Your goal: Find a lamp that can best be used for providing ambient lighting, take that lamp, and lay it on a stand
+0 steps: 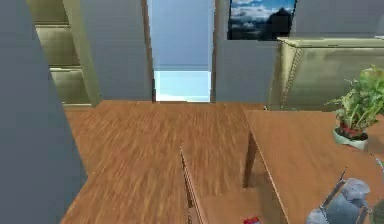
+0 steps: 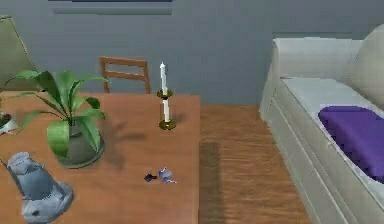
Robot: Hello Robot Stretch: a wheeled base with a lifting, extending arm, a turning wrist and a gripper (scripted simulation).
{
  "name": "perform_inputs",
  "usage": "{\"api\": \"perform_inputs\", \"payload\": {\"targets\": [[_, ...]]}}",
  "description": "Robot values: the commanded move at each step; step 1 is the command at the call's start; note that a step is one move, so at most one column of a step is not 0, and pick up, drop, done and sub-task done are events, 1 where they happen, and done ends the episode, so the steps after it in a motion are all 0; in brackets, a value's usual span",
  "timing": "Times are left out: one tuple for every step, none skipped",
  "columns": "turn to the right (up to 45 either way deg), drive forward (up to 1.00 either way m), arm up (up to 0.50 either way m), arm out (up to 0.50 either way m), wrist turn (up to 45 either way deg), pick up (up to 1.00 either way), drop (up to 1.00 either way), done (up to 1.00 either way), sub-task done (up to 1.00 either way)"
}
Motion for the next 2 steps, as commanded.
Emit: {"api": "perform_inputs", "payload": {"targets": [[45.0,0.00,0.00,0.00,0.0,0.00,0.00,0.00,0.00],[45.0,0.00,0.00,0.00,0.0,0.00,0.00,0.00,0.00]]}}
